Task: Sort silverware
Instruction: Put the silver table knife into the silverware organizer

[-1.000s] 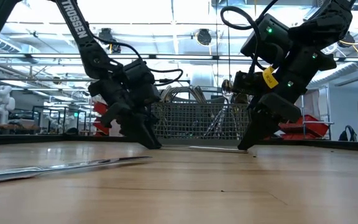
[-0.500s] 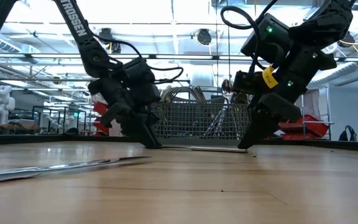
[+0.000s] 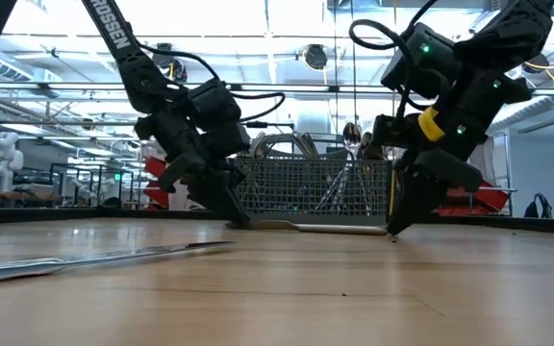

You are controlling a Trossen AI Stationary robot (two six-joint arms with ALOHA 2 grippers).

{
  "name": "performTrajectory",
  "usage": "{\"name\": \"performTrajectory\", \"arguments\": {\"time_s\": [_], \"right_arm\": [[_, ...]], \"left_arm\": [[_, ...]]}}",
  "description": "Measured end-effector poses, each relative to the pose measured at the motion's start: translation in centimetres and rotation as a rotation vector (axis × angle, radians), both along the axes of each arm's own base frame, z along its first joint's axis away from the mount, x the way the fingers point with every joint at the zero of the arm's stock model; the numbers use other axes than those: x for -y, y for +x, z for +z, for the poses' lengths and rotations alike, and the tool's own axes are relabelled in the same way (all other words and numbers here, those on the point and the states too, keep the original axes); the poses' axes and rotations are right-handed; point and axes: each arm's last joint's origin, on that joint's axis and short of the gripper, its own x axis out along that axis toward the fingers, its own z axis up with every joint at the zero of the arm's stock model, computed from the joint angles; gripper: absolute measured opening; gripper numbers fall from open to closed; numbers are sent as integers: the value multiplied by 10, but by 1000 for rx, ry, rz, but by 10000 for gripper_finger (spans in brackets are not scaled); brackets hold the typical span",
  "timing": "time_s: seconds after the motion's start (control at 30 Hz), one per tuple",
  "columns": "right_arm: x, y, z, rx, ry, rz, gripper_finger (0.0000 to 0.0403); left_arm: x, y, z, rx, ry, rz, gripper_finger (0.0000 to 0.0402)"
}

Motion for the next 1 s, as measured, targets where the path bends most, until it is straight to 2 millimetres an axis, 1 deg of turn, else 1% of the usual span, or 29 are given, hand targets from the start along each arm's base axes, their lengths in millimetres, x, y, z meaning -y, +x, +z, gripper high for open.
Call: {"name": "performTrajectory", "arguments": {"time_s": [0.1,0.23,0.33,0.43,0.63,0.73,0.83,0.87,1.0], "right_arm": [[0,4,11,50,1,-1,0],[-1,14,38,154,-6,3,9],[0,22,59,225,-69,24,34],[4,30,71,248,-134,66,70],[15,43,79,251,-177,76,151],[21,48,79,248,-189,70,178],[26,52,76,232,-209,79,192],[28,53,72,221,-207,85,194],[33,61,61,235,-133,115,196]], "left_arm": [[1,1,1,1,-2,16,0],[2,-1,11,5,14,47,0],[2,1,19,4,7,66,0],[1,5,25,0,6,80,0],[5,20,41,-4,45,75,0],[7,25,47,2,65,72,0],[7,30,53,19,69,66,0],[7,31,54,25,71,66,0],[7,29,52,-1,80,97,0]]}}
